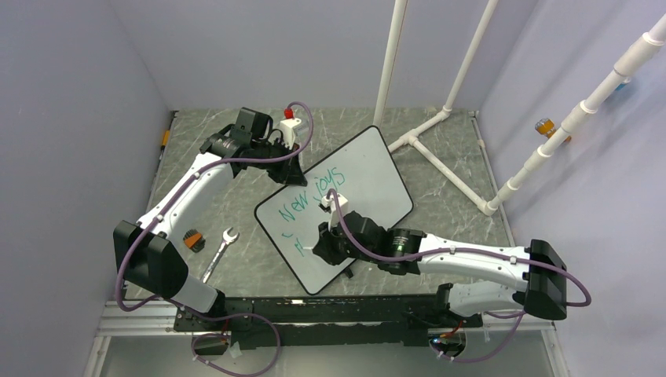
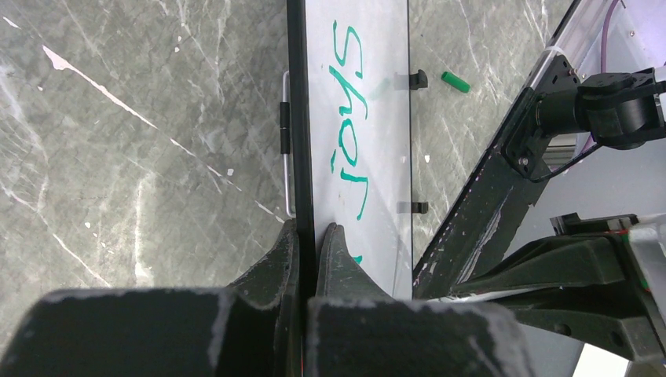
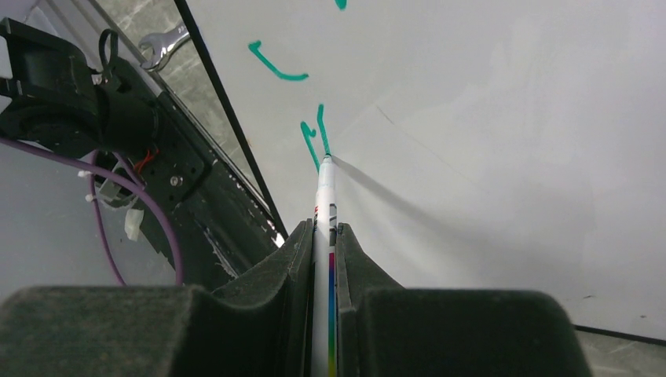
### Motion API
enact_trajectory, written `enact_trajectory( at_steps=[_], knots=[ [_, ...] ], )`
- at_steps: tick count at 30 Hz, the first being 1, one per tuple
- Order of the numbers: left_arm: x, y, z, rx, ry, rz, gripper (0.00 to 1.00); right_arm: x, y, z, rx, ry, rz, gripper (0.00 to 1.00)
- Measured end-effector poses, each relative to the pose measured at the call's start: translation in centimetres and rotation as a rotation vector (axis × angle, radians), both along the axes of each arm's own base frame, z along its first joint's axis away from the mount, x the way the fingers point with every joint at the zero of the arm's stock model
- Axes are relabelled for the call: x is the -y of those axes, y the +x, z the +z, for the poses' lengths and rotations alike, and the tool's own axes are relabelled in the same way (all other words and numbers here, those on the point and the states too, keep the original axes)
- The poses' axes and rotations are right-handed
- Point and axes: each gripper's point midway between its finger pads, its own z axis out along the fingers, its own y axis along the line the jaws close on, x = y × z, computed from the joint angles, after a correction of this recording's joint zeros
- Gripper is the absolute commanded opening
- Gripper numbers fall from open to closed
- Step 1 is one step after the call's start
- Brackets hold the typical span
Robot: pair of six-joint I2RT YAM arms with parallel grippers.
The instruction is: Write a sentence on the whiteboard
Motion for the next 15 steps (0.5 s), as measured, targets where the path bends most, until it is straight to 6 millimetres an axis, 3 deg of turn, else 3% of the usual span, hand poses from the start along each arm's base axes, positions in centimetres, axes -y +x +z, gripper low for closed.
enact_trajectory(
  at_steps=[6,15],
  knots=[
    [0.0,0.0,0.0,0.000,0.000,0.000,0.00,0.7,-0.8,-1.2,-0.038,0.004,-0.004,0.00],
    [0.0,0.0,0.0,0.001,0.000,0.000,0.00,0.6,-0.8,-1.1,-0.044,0.003,-0.007,0.00]
  ],
)
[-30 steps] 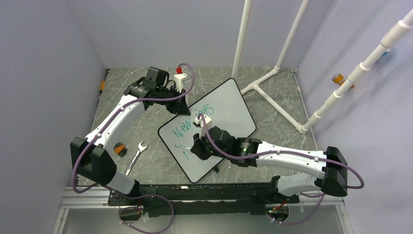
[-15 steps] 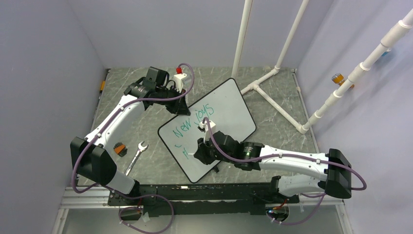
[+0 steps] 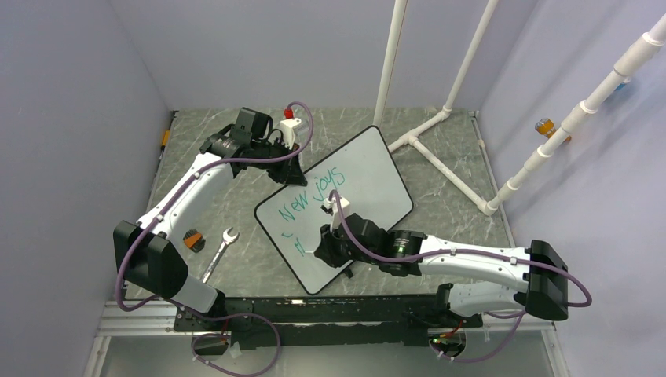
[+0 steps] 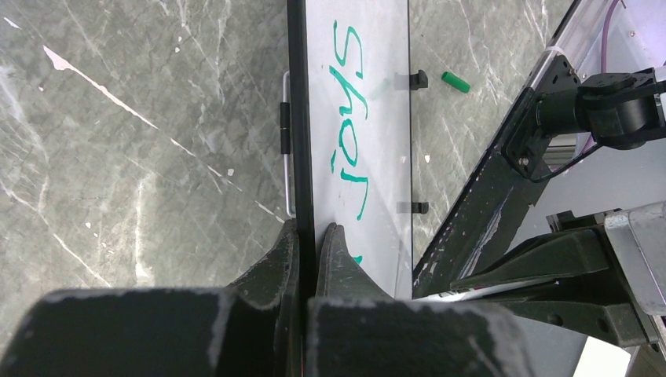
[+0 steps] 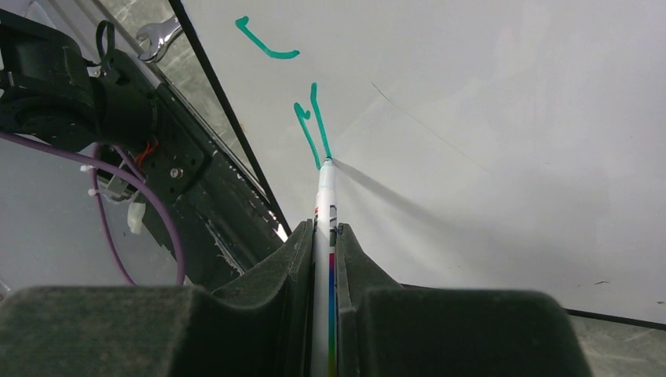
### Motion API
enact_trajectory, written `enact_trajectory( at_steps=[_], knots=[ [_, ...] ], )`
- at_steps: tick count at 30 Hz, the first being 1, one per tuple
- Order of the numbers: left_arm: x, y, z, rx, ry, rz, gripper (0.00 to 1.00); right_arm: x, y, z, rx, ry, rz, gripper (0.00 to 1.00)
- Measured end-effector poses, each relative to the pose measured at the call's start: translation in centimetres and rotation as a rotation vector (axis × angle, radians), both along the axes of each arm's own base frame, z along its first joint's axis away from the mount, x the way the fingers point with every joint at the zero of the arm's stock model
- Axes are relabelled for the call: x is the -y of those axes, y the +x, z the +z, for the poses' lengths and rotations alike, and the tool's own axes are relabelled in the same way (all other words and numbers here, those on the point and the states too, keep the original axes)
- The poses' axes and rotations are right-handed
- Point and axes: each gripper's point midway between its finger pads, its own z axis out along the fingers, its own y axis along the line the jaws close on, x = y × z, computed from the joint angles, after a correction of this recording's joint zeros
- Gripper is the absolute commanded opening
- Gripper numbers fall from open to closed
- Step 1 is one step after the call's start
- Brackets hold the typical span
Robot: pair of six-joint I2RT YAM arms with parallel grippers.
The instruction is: Write a sentence on the whiteboard
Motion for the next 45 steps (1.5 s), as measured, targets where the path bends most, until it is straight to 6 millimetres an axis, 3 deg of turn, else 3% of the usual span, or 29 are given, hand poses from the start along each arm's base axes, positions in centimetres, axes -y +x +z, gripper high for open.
enact_trajectory(
  at_steps=[29,45],
  knots=[
    [0.0,0.0,0.0,0.000,0.000,0.000,0.00,-2.1,2.2,3.3,0.086,-0.013,-0.024,0.00],
    [0.0,0.0,0.0,0.000,0.001,-0.001,0.00,-0.9,3.2,3.4,0.095,-0.010,-0.087,0.00]
  ],
)
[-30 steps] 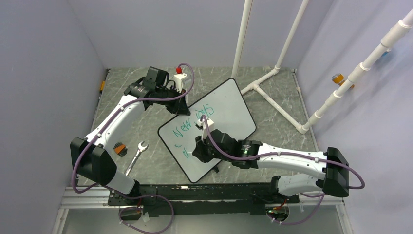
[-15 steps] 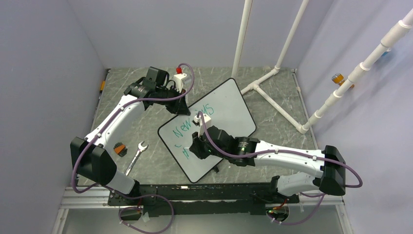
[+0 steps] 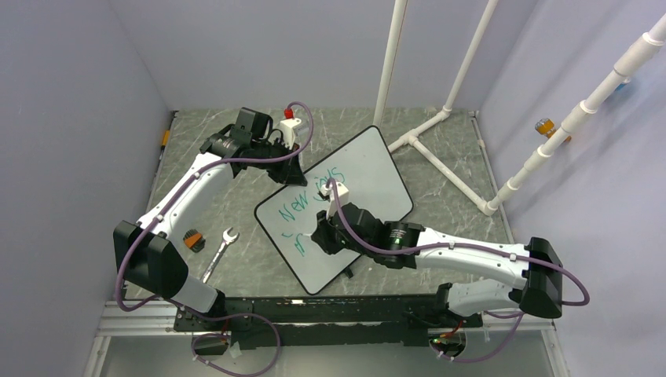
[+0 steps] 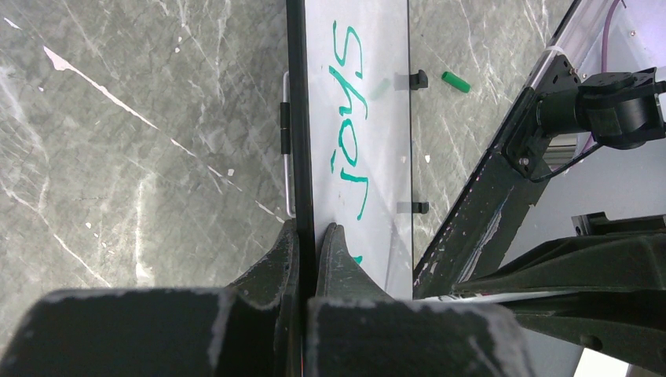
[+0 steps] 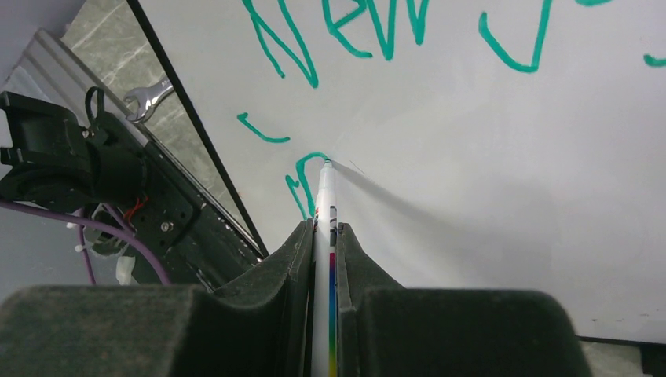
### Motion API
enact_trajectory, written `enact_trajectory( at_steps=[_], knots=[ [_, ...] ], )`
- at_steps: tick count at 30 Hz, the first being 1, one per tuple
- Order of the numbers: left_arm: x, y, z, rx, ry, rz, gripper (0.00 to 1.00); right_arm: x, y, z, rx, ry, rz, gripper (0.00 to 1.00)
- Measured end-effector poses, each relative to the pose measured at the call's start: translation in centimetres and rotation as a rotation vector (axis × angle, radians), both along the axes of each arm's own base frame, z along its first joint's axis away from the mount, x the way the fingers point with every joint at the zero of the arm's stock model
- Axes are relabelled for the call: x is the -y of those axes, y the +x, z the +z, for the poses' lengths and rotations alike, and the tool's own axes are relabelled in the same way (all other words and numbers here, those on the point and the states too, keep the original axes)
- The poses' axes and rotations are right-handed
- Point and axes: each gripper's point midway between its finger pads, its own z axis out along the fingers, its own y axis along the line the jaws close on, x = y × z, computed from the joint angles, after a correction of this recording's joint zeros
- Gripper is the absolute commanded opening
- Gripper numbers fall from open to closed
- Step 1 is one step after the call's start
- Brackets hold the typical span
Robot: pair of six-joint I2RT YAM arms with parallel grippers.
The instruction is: Write a sentence on the whiteboard
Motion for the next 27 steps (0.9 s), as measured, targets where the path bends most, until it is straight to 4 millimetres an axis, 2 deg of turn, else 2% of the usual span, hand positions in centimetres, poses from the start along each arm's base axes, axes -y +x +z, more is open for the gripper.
enact_trajectory(
  at_steps=[13,27],
  knots=[
    [0.0,0.0,0.0,0.000,0.001,0.001,0.00,1.8,-1.3,-2.4,-0.052,-0.014,0.006,0.00],
    [0.0,0.0,0.0,0.000,0.001,0.000,0.00,2.0,-1.8,-2.8,-0.074,-0.022,0.024,0.00]
  ],
)
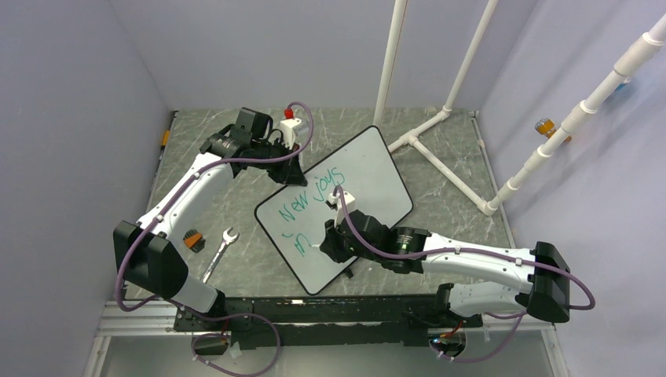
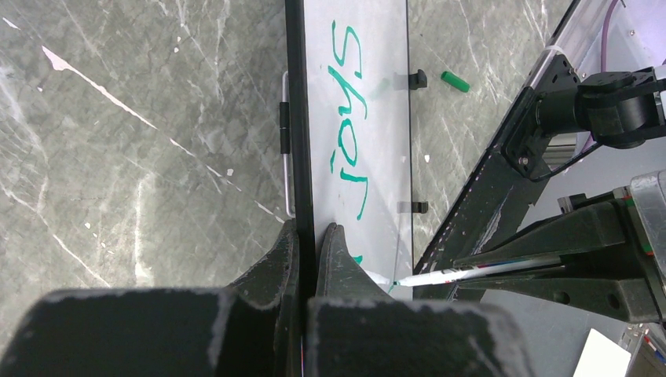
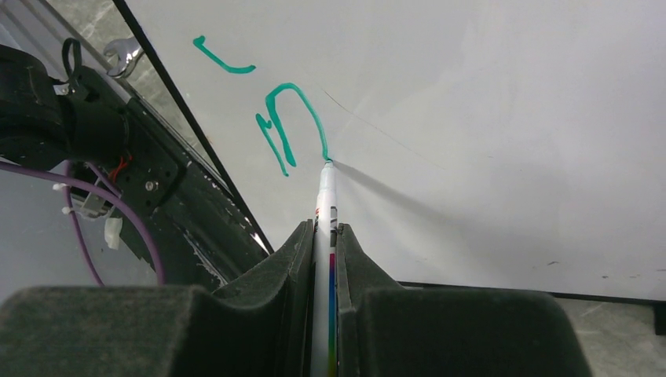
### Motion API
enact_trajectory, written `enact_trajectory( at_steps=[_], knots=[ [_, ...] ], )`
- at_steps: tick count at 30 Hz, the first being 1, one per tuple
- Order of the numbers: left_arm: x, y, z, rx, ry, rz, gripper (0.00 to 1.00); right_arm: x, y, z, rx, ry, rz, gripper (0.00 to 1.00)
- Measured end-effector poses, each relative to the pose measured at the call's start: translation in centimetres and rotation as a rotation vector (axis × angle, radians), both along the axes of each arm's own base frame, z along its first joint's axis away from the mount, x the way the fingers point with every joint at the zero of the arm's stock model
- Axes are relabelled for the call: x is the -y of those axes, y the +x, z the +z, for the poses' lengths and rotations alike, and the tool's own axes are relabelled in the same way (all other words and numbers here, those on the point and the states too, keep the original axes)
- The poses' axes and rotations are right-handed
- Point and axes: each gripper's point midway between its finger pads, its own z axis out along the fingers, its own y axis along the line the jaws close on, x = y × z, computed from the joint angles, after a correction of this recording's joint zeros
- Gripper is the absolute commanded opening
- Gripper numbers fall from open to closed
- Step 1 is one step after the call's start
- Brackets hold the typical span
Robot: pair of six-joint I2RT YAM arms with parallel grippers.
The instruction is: Write a sentence on the whiteboard
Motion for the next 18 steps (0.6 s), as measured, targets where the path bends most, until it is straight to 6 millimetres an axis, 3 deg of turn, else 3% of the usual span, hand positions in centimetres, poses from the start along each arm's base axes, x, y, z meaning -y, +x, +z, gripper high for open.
enact_trajectory(
  at_steps=[18],
  knots=[
    [0.1,-0.1,0.0,0.000,-0.004,-0.005,0.00,1.7,1.2,2.4,0.086,0.007,-0.049,0.00]
  ],
)
